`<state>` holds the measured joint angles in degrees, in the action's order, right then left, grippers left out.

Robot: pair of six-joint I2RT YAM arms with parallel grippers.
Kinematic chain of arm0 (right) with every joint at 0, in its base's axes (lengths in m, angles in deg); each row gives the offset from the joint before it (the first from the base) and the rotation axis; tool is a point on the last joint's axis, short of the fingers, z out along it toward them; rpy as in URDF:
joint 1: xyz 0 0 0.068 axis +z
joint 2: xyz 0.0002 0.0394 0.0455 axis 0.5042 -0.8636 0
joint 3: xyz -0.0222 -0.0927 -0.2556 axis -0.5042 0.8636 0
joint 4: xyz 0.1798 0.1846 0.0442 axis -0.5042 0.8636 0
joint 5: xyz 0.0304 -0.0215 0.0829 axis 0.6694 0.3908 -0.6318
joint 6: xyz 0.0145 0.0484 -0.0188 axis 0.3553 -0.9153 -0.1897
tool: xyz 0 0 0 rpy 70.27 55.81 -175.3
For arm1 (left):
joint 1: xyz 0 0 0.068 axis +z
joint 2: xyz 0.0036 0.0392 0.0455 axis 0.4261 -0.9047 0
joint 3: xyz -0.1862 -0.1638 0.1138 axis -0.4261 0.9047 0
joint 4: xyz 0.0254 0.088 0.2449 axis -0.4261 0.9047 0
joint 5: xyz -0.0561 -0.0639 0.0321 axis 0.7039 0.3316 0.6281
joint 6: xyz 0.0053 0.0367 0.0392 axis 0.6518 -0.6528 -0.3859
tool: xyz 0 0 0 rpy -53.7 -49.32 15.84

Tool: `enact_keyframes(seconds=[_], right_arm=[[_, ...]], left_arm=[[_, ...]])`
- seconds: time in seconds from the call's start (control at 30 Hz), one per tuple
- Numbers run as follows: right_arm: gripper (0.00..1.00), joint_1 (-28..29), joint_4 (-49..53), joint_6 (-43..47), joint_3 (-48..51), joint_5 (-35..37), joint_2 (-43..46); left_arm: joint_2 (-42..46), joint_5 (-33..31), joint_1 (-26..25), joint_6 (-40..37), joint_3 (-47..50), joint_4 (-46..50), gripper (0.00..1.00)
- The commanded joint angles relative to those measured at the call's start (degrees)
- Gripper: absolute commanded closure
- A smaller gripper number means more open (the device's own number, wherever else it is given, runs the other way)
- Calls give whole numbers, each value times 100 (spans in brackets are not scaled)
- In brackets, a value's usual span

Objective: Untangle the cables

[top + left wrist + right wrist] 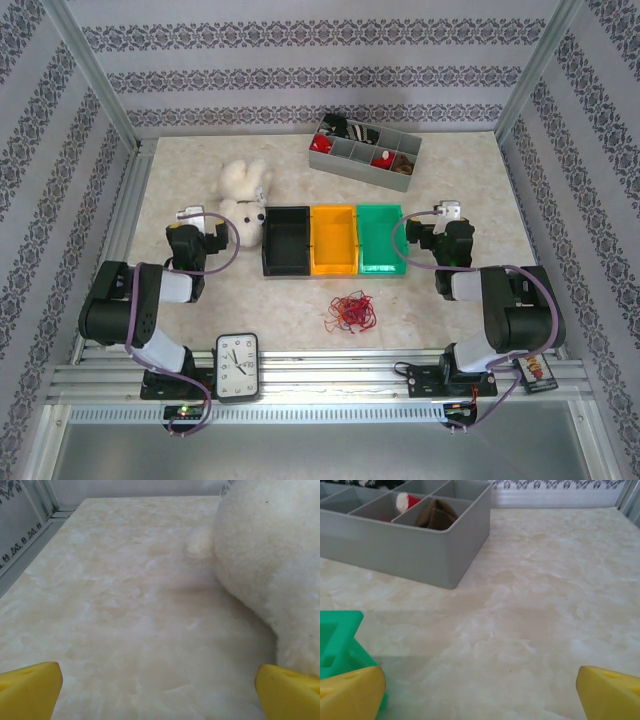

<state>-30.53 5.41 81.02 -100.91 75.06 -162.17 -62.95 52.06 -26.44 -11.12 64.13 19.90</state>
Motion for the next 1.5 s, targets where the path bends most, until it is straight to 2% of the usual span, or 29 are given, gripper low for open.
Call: enact_keyframes(seconds=[0.0, 0.07, 0.13, 0.23, 0.27, 0.37, 0.47, 0.67, 0.8, 0.97, 1.1, 1.33, 1.47], right_arm=[[2, 117, 1042, 76, -468, -38, 738], [2, 482, 2112, 177, -835, 512, 1344], [2, 912, 2579, -86, -1039, 1316, 1767], [2, 1188, 4375, -663, -1925, 1513, 1898], [2, 1303, 4606, -742, -2071, 1616, 1887], [2, 1663, 4679, -692, -2161, 1718, 1921], [2, 1773, 4802, -863, -2304, 1566, 1830], [15, 1873, 4741, -1282, -2447, 1258, 1636], [21, 1875, 4747, -1377, -2521, 1265, 1563], [24, 1880, 4784, -1283, -2532, 1210, 1640], [25, 1882, 4828, -1241, -2524, 1220, 1744], [27, 1880, 4910, -1201, -2500, 1141, 1799], [27, 1913, 4926, -1228, -2453, 1119, 1833]], left_arm=[[783, -517, -267, -98, -884, 1756, 0], [1125, -509, -457, -330, -1246, 2439, 0], [1298, -1219, -836, -419, -1345, 2451, 0], [1549, -1331, -1255, 62, -1489, 2825, 0], [1620, -1361, -1373, 315, -1589, 3115, 0], [1823, -1169, -1887, 993, -1619, 3492, 0], [1833, -1050, -2485, 1556, -1632, 3789, 0], [1517, -553, -3136, 2527, -1826, 4784, 1], [1544, -774, -3171, 3154, -1695, 5201, 6], [1177, -257, -3093, 3210, -1748, 5263, 12], [593, 276, -2806, 3427, -2062, 5429, 17], [-136, 185, -2719, 3307, -2772, 5881, 46], [-464, 211, -2691, 3300, -3073, 6072, 67]])
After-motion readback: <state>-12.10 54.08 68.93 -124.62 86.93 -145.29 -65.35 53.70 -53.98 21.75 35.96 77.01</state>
